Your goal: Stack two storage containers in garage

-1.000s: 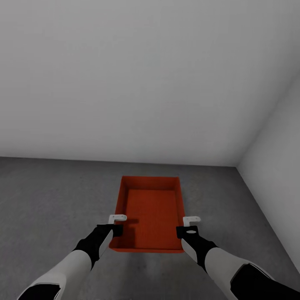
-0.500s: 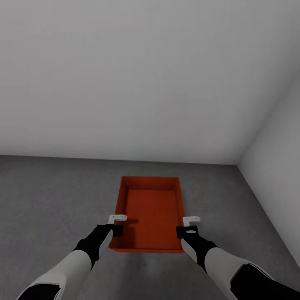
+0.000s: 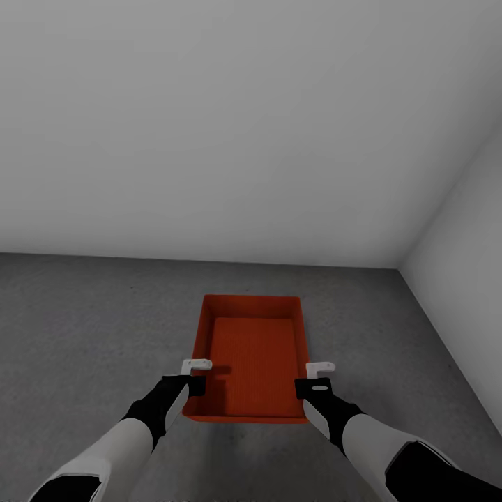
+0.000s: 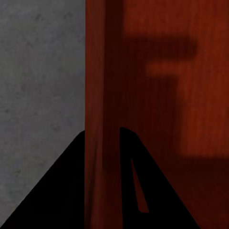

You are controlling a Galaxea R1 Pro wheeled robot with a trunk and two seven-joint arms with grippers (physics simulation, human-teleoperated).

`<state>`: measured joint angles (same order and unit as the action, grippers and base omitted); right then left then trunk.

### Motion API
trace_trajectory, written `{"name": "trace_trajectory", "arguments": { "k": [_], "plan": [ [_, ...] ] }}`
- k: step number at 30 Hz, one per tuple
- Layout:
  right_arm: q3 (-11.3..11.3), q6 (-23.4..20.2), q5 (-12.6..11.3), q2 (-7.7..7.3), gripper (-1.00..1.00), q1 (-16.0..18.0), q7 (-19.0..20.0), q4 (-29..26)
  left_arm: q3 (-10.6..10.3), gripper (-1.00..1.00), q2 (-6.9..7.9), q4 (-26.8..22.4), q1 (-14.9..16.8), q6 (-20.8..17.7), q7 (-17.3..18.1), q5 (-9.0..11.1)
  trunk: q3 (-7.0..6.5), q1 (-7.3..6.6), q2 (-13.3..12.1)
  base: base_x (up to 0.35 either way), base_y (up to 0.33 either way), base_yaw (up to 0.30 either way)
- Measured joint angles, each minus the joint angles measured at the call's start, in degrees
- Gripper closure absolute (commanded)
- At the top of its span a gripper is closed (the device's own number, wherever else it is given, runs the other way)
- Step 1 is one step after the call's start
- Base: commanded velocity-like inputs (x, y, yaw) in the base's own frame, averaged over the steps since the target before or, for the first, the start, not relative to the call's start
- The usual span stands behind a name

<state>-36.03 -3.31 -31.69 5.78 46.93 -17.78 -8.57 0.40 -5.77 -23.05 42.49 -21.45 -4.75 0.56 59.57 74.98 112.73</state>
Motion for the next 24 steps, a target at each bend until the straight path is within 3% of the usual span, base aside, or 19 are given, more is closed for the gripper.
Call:
{"name": "trace_trajectory", "arguments": {
  "k": [24],
  "plan": [
    [0.2, 0.1, 0.2, 0.02, 1.0, 0.0, 0.0, 0.1, 0.1, 1.0, -0.02, 0.1, 0.0, 0.1, 0.1, -0.1, 4.59, 5.27, 9.6, 0.0, 0.0, 0.0]
  ]
}}
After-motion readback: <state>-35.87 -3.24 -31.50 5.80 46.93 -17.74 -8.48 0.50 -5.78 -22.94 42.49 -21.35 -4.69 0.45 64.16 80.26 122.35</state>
